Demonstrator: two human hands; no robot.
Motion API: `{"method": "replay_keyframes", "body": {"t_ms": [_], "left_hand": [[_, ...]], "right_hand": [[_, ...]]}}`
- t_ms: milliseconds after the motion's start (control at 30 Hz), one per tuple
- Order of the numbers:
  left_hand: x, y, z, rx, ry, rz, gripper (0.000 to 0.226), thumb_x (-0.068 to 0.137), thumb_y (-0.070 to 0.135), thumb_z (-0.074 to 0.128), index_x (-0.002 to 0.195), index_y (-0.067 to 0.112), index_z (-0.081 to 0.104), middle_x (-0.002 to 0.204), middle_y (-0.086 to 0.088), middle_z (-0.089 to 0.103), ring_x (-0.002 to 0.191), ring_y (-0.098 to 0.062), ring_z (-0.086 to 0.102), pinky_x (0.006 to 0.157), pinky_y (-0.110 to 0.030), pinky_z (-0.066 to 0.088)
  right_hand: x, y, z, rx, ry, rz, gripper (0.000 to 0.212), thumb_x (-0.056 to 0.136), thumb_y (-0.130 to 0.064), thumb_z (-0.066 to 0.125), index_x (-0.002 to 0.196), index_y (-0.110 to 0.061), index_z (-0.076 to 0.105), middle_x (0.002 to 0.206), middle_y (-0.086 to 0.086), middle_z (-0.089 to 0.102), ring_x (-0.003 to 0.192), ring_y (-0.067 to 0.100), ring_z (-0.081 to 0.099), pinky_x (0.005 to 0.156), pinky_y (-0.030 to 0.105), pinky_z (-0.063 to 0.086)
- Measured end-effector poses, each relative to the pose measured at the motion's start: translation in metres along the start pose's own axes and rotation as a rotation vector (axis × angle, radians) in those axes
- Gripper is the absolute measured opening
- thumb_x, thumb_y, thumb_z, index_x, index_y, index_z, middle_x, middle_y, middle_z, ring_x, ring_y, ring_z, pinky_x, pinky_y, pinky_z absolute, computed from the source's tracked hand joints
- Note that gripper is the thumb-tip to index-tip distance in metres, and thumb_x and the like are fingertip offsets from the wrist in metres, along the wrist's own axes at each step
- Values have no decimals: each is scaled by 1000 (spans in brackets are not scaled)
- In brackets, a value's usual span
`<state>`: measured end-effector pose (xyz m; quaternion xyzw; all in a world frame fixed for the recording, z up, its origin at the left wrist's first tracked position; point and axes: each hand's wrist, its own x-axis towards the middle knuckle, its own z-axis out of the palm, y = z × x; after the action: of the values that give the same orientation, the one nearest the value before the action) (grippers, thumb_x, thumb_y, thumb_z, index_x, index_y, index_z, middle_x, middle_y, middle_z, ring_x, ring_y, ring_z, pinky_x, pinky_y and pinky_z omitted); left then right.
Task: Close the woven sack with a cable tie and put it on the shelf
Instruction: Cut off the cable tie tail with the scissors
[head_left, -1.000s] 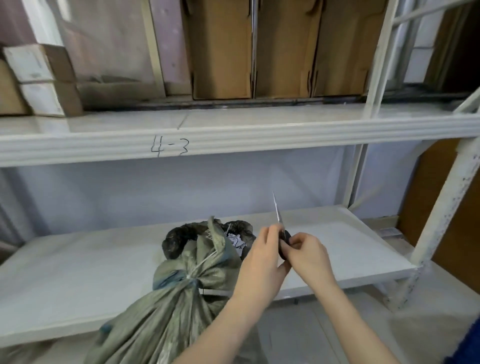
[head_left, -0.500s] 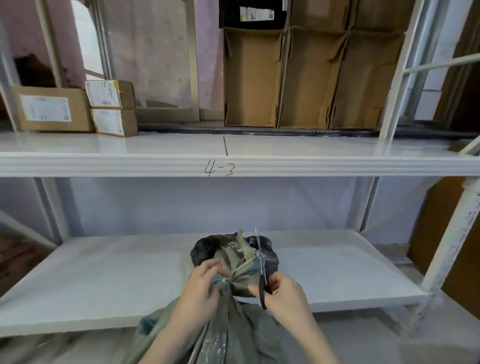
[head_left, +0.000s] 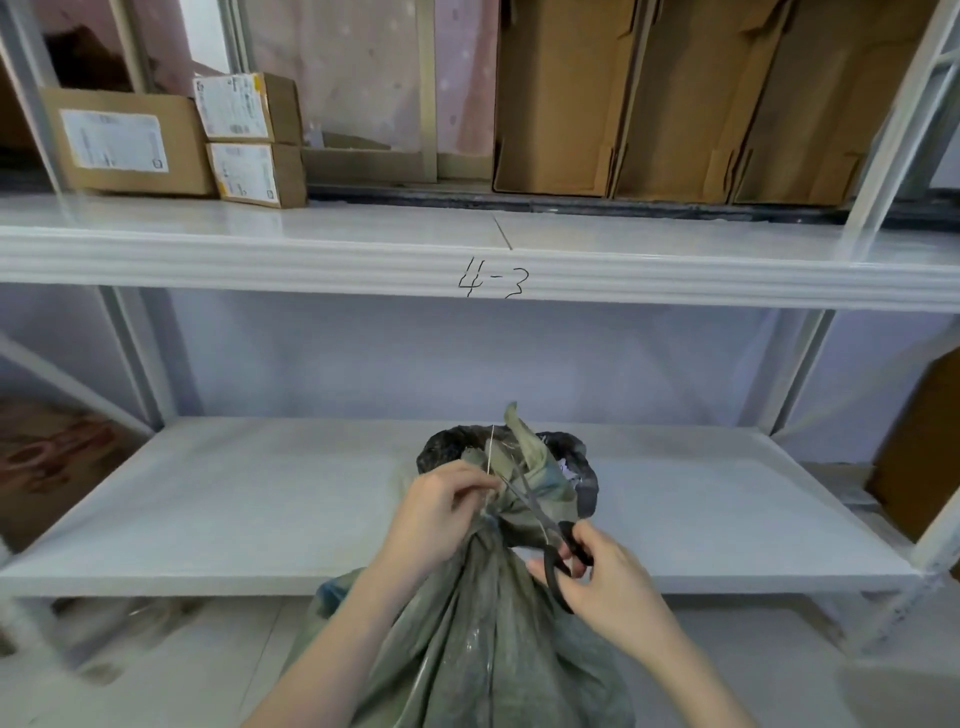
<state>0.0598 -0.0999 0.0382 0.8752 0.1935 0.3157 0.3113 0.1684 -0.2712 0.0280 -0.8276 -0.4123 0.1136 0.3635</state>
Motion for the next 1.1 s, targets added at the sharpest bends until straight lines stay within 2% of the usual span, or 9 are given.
{"method": "replay_keyframes", "body": {"t_ms": [100, 267, 367, 433, 533, 633, 833, 967, 1100], "left_hand": [[0, -3, -7, -55, 60, -37, 20, 84, 5, 63, 86, 22, 74, 86, 12, 69, 84, -6, 66, 80, -34, 53], [-3, 1, -20, -147, 78, -184, 34, 81, 19, 71, 87, 37, 43, 75, 7, 70, 74, -11, 66, 76, -35, 54], [-2, 5, -26, -18, 80, -154, 20, 82, 32, 68, 86, 44, 53, 72, 15, 69, 80, -8, 64, 77, -35, 51], [-2, 11, -29, -4, 109, -136, 5, 83, 38, 65, 80, 38, 62, 68, 16, 68, 76, -2, 63, 75, -31, 48], [-2, 18, -32, -20, 148, -114, 13, 84, 36, 65, 72, 32, 65, 62, 17, 68, 72, 2, 62, 77, -26, 46], [-2, 20, -32, -6, 164, -108, 15, 84, 36, 66, 71, 28, 66, 60, 15, 69, 79, 0, 62, 82, -26, 45], [-1, 23, -32, -6, 164, -98, 15, 84, 35, 66, 70, 27, 66, 59, 15, 69, 78, -1, 64, 83, -23, 45], [-1, 25, -32, 0, 162, -85, 14, 84, 32, 67, 71, 25, 67, 59, 14, 69, 72, 0, 64, 81, -14, 42], [-1, 22, -33, -10, 168, -91, 14, 84, 31, 67, 71, 24, 66, 58, 14, 69, 68, 0, 65, 74, -6, 39]], "right_hand": [[2, 5, 0, -70, -53, 0, 37, 72, -56, 66, 75, -23, 48, 73, -8, 54, 65, 4, 50, 60, 26, 42], [1, 6, 2, -234, -56, -58, 35, 71, -48, 62, 75, -17, 48, 69, -5, 51, 64, 13, 49, 59, 30, 42], [1, 0, 2, -287, -28, -80, 32, 72, -44, 61, 74, -14, 48, 67, -2, 53, 62, 17, 50, 54, 29, 37], [0, -5, 1, -320, -16, -79, 30, 74, -42, 60, 73, -15, 48, 66, -3, 54, 62, 17, 50, 52, 27, 36], [1, -12, 1, -366, 4, -79, 29, 75, -41, 60, 67, -18, 43, 61, -5, 52, 61, 17, 50, 51, 23, 35], [1, -18, 1, -399, 10, -86, 35, 76, -41, 59, 61, -22, 34, 58, -7, 48, 60, 18, 47, 50, 22, 32], [3, -33, -4, -447, 29, -125, 25, 77, -38, 57, 66, -19, 45, 65, -5, 53, 66, 23, 48, 56, 29, 34], [4, -43, -4, -480, 22, -133, 35, 78, -38, 57, 58, -20, 35, 57, -7, 42, 65, 24, 45, 56, 29, 32], [8, -47, -4, -492, 22, -144, 35, 78, -43, 59, 61, -20, 39, 66, -2, 49, 68, 25, 45, 60, 28, 35]]}}
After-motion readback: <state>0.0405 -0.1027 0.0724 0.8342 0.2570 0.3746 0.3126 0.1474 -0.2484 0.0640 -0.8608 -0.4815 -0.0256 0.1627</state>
